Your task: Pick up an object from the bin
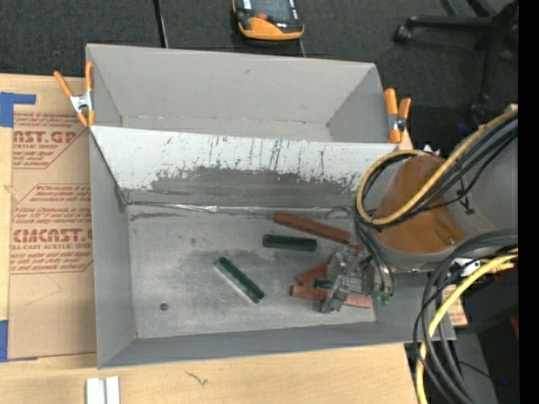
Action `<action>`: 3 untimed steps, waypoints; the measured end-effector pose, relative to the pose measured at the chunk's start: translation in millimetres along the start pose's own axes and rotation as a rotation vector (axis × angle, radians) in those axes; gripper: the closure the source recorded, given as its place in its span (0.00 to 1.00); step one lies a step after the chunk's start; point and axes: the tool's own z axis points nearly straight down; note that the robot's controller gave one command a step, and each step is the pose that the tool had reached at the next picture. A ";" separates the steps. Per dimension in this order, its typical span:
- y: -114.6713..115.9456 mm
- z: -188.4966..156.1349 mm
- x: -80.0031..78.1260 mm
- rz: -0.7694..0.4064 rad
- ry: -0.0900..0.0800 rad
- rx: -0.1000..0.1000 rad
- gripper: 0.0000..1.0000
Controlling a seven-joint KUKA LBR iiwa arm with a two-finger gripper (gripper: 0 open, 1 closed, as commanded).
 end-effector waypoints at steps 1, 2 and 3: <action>0.0 -3.2 1.2 0.000 0.004 0.000 1.00; -0.1 -18.9 2.2 0.001 0.008 0.002 1.00; -0.3 -32.4 1.9 0.001 0.009 0.003 1.00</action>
Offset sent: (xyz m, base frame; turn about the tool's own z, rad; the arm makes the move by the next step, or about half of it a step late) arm 0.0001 0.0001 0.0384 0.0000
